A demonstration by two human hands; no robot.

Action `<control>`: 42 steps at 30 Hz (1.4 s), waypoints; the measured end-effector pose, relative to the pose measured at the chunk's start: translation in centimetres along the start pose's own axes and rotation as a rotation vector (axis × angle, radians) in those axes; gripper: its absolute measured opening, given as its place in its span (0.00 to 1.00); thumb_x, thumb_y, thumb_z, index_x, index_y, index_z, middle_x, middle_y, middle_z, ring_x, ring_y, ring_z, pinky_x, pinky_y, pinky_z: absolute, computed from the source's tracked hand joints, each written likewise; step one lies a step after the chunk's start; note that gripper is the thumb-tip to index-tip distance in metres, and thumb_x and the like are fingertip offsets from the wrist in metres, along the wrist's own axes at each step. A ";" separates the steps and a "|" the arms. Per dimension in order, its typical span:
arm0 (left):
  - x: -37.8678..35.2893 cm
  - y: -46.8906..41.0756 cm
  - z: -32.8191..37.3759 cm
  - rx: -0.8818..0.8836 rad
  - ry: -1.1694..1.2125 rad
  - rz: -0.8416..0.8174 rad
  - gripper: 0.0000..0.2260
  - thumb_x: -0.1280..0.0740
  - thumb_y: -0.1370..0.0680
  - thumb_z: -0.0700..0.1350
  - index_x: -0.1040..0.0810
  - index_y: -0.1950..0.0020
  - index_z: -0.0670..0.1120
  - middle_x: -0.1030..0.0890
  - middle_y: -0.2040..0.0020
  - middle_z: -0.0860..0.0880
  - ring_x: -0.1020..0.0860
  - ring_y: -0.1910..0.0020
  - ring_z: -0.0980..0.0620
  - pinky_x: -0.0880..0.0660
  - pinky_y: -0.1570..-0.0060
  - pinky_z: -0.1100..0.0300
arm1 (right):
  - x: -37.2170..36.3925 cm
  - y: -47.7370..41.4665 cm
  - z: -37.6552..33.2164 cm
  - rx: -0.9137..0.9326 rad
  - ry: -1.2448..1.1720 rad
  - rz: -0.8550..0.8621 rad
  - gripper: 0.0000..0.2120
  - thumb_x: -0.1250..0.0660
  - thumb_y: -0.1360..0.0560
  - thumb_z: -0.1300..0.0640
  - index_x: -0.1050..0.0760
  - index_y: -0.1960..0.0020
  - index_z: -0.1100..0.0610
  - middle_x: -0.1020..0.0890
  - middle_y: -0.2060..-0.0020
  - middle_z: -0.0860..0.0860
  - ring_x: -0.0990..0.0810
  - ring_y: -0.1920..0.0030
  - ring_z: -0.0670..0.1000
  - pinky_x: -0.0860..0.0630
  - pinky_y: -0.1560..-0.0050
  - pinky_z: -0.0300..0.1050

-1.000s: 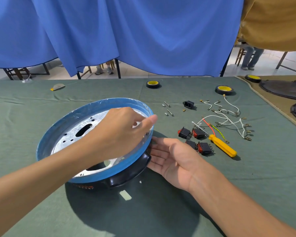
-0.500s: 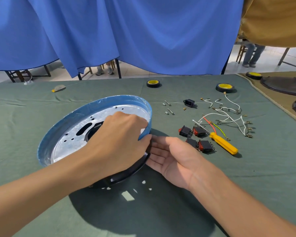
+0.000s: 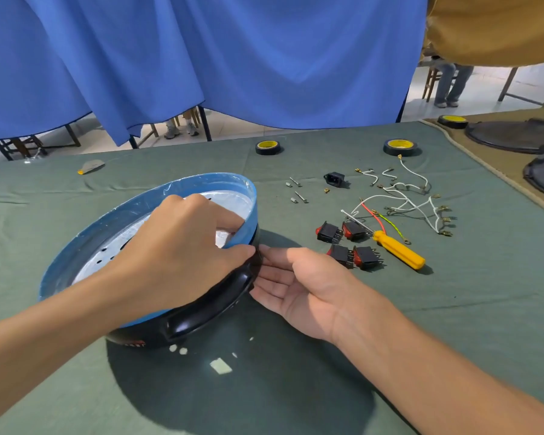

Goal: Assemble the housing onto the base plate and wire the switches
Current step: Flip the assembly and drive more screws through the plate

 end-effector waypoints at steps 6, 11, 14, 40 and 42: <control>-0.4 0.0 0.2 -0.032 -0.018 -0.047 0.11 0.32 0.29 0.58 0.17 0.57 0.52 0.18 0.68 0.48 0.19 0.62 0.48 0.22 0.58 0.51 | -0.1 0.4 0.1 -0.043 -0.035 0.034 0.07 0.37 0.22 0.67 0.22 0.57 0.63 0.17 0.69 0.57 0.17 0.68 0.53 0.21 0.60 0.46; -0.9 0.5 0.5 -0.061 -0.053 -0.050 0.12 0.32 0.27 0.58 0.17 0.54 0.51 0.17 0.65 0.46 0.19 0.59 0.47 0.23 0.56 0.50 | -0.1 0.5 0.5 -0.065 -0.094 0.100 0.06 0.39 0.23 0.70 0.24 0.51 0.65 0.17 0.65 0.60 0.19 0.62 0.57 0.22 0.60 0.49; -1.1 0.9 0.6 -0.089 -0.077 -0.048 0.12 0.34 0.26 0.57 0.18 0.53 0.50 0.17 0.62 0.48 0.20 0.58 0.48 0.24 0.56 0.51 | -0.2 0.5 0.6 -0.059 -0.099 0.134 0.07 0.39 0.22 0.70 0.24 0.48 0.65 0.18 0.62 0.61 0.20 0.63 0.57 0.24 0.62 0.49; -0.7 -0.9 -2.6 0.068 0.316 -0.019 0.13 0.35 0.28 0.62 0.22 0.59 0.54 0.17 0.61 0.62 0.20 0.65 0.58 0.25 0.63 0.61 | 0.1 0.2 -0.6 -0.021 0.007 0.087 0.11 0.31 0.25 0.58 0.24 0.52 0.68 0.15 0.59 0.61 0.15 0.60 0.56 0.20 0.56 0.52; -0.9 -1.5 -3.6 0.206 0.229 0.010 0.15 0.34 0.25 0.60 0.20 0.61 0.49 0.17 0.64 0.54 0.22 0.64 0.54 0.28 0.65 0.60 | 0.2 0.3 -0.7 -0.030 0.001 0.094 0.14 0.31 0.25 0.58 0.25 0.50 0.69 0.15 0.58 0.63 0.15 0.57 0.57 0.20 0.54 0.53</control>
Point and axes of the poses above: each hand's wrist, its own y-axis away from the middle knuckle, its own x-axis out of the back of the hand, z = x × y, the point moved 4 cm from there along -y, towards the middle knuckle
